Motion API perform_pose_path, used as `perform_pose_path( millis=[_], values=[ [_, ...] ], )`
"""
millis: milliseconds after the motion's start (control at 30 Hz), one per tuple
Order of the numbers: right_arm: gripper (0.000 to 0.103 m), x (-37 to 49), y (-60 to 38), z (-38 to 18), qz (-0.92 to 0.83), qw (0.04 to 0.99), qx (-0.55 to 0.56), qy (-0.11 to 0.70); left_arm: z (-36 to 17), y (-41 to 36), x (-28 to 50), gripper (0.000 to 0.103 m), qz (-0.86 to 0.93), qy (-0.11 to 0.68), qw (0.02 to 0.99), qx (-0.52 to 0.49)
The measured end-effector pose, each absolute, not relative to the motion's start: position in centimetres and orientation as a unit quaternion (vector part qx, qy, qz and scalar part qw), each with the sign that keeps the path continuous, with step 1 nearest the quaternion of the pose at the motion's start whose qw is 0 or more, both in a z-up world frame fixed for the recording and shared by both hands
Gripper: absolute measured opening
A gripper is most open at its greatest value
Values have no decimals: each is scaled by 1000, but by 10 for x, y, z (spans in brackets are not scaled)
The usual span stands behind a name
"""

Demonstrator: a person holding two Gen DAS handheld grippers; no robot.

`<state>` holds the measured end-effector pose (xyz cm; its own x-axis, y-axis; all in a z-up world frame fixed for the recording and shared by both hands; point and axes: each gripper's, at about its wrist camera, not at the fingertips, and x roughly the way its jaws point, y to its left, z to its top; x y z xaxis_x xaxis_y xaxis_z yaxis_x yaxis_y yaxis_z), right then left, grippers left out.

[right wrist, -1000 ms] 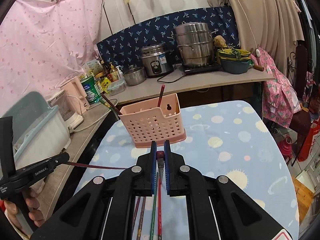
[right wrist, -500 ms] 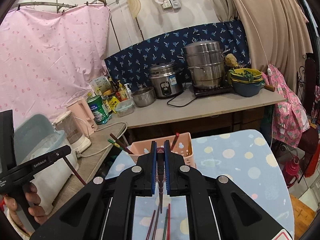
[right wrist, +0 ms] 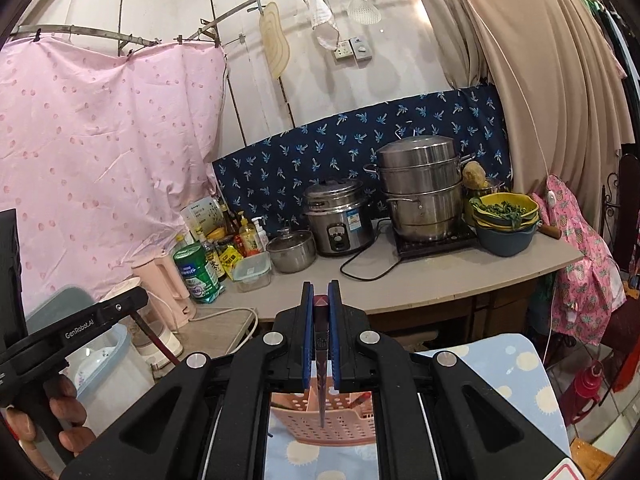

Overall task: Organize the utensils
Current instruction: 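Lift the dark-red chopstick with the left gripper while the right gripper carries its chopstick to the basket, then open the left gripper over the pink basket while the right gripper releases its chopstick into it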

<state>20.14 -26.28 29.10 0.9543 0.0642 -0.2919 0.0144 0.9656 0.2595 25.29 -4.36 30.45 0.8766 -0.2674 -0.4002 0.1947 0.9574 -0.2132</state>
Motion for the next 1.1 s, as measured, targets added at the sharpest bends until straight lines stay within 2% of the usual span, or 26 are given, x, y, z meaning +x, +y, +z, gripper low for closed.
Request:
perform_pose_path(
  millis=[300,1000,1100],
  values=[
    [7,243,-271,287,15,978,141,156,308,-55,291,7,-116,203,969,-82],
    [7,292,-271,209,6,963,140,231,228,-47,331,7,-98,254,959,-80],
    [12,289,-271,206,2,963,140,232,221,-49,329,11,-91,256,960,-71]
  ],
)
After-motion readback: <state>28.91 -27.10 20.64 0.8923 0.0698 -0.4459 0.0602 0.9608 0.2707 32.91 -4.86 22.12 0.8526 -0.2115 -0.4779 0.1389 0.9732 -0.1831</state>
